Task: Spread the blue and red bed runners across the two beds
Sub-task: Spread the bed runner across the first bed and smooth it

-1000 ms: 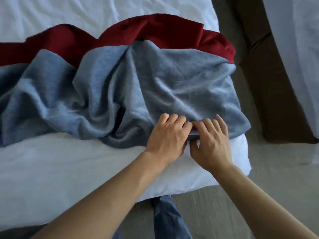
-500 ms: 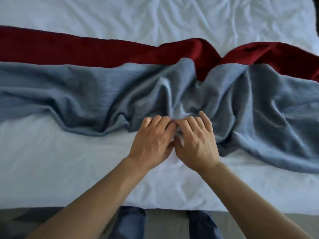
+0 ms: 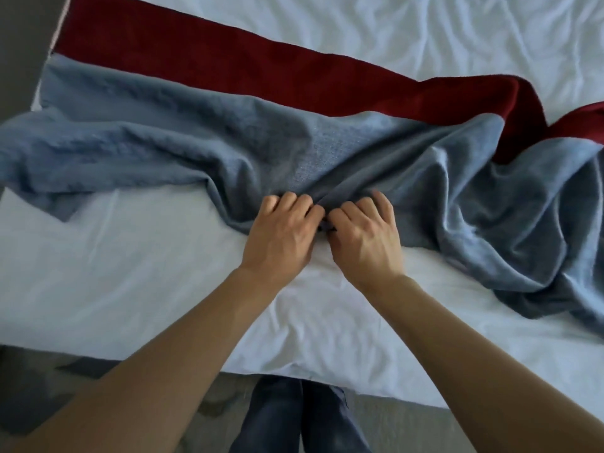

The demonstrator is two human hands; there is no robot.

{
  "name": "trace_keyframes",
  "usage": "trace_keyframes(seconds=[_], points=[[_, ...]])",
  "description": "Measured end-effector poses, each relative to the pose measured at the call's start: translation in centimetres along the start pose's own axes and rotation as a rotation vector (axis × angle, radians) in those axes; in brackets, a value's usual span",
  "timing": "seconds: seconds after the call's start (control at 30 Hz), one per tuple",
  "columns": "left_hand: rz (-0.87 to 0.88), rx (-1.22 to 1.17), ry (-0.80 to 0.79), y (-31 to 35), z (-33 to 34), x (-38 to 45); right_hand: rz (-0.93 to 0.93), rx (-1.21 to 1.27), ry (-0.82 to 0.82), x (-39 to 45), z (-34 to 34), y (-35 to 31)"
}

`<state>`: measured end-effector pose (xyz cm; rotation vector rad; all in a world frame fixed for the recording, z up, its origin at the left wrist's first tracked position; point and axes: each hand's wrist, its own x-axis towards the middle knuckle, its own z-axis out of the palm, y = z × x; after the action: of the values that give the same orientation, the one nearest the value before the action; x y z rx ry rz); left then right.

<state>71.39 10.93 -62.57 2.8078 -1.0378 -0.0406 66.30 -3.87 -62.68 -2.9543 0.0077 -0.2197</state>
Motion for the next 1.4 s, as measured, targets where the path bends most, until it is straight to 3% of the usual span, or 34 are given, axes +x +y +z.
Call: trace_keyframes(seconds=[0.2,0.4,0.63,0.77,0.93,1.1,1.3,1.4], points=[[0.026,-0.102,0.02,2.4,0.8,-2.7,0.004,0.011,-0.024,-3.1,0.0,1.1],[-0.068,-0.153,0.025,2.0,0.8,-1.8,0.017,0.049,0.035,-2.4,0.3,0.6],[0.017,-0.216,-0.047,1.5,-0.1,-5.4,0.037,0.079,-0.095,-3.9,-1.0,-1.4],[-0.034,-0.216,0.011,-3.9,-2.7,-5.2,0.019,0.147,-0.059,-1.0,-0.8,-6.8],[-0.121,-0.136,0.061,-15.1,-5.1,-6.5,0.077,0.133,-0.005,4.8,0.3,-15.2],[-0.198,-0.011,0.022,-26.3,-6.2,-8.8,-0.012,0.107,-0.004,10.8,2.8,-24.5],[-0.047,-0.017,0.09,-33.1,-5.7,-8.9,0.012,-0.057,-0.096,14.9,6.0,-29.4],[-0.067,-0.047,0.127,-35.5,-5.8,-9.1,-0.012,-0.069,-0.068,16.6,6.8,-31.6]])
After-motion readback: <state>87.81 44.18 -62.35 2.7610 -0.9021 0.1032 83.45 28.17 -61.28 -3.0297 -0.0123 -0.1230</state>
